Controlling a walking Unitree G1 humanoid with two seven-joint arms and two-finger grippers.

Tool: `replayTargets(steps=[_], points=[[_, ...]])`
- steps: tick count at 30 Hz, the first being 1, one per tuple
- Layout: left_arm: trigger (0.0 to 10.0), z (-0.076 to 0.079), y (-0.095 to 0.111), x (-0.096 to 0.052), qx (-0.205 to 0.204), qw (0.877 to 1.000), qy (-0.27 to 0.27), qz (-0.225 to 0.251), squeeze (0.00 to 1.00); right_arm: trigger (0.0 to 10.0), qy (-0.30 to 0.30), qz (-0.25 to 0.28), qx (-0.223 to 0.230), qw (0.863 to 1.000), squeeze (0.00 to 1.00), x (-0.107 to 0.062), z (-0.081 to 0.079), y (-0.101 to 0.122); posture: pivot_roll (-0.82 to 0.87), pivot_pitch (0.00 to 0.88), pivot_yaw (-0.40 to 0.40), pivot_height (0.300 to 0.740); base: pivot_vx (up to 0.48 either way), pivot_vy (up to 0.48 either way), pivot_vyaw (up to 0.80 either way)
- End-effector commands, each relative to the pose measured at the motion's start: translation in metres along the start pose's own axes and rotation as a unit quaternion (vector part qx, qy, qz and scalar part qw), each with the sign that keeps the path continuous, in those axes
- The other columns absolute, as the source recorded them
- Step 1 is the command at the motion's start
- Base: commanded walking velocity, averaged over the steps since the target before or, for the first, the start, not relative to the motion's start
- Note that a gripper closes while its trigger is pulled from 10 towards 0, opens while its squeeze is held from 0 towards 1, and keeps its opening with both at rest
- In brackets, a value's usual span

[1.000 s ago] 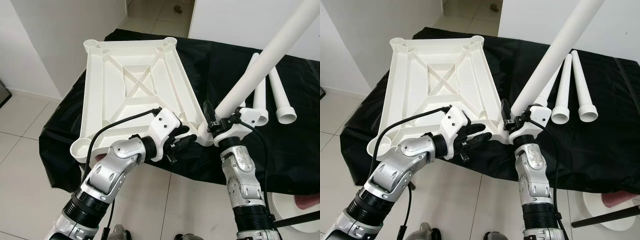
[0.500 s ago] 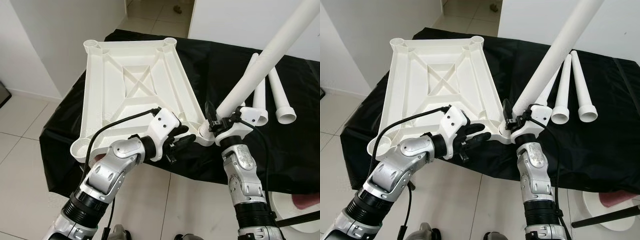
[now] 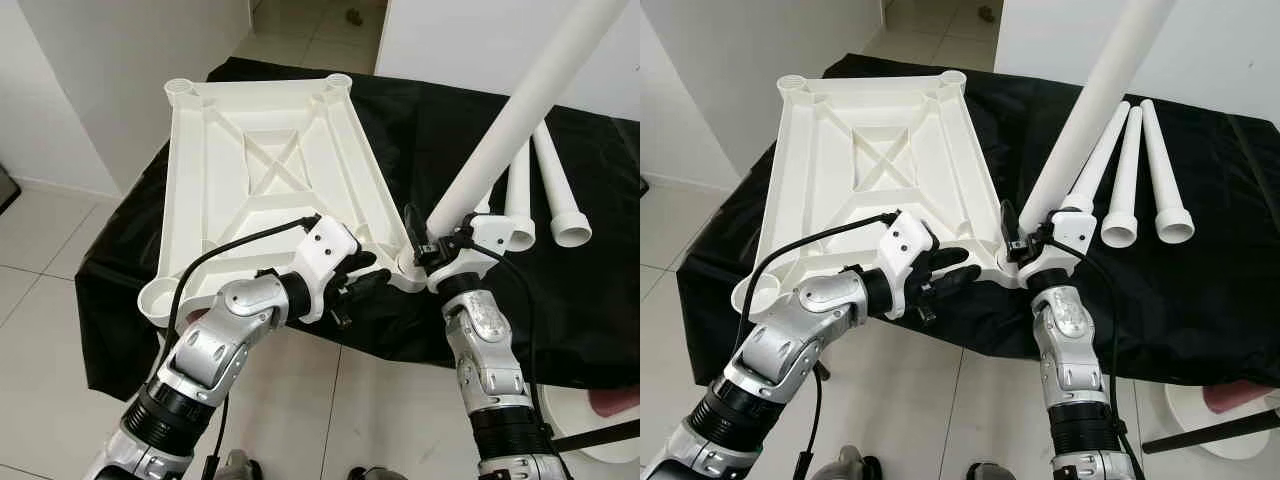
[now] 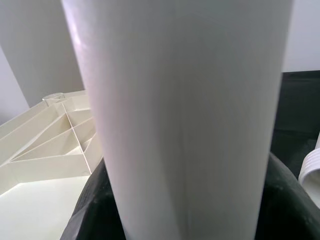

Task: Building children table

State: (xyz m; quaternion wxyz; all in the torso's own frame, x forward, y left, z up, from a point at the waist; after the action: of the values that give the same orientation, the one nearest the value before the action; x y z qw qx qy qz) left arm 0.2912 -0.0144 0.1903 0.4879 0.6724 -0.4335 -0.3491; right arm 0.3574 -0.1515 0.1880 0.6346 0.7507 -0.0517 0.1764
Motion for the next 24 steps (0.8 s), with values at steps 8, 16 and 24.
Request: replayTargets(steps=[8, 16, 24], points=[[10.0, 0.007, 0.003, -0.001, -0.002, 1.000, -0.021, 0.003, 0.00, 10.0, 0.000, -0.041, -0.014, 0.999, 0.00, -0.012, 0.002, -0.021, 0.05, 0.134, -0.009, 0.740, 0.000, 0.000, 0.00], [10.0, 0.007, 0.003, -0.001, -0.004, 1.000, -0.023, 0.003, 0.00, 10.0, 0.043, -0.021, -0.067, 0.997, 0.00, -0.017, -0.013, -0.015, 0.05, 0.138, -0.006, 0.740, 0.000, 0.000, 0.00], [10.0, 0.007, 0.003, -0.002, -0.006, 1.000, -0.022, 0.002, 0.00, 10.0, 0.055, -0.031, -0.082, 0.995, 0.00, -0.023, -0.016, -0.021, 0.05, 0.140, -0.005, 0.740, 0.000, 0.000, 0.00]])
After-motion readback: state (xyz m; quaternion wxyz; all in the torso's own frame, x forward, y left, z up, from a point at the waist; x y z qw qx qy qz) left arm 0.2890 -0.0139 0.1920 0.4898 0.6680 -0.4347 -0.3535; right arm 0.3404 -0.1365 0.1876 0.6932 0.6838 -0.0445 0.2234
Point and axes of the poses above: a point about 5 cm out from each wrist's last joint towards the gripper, its own x axis pointing out of the wrist towards the gripper, its own y axis along the axis of the wrist's last joint, z = x × y, the point moved 5 cm from there along x, pointing out of the wrist towards the gripper, and after that the axes turned 8 degrees about x, right-handed, at the moved point
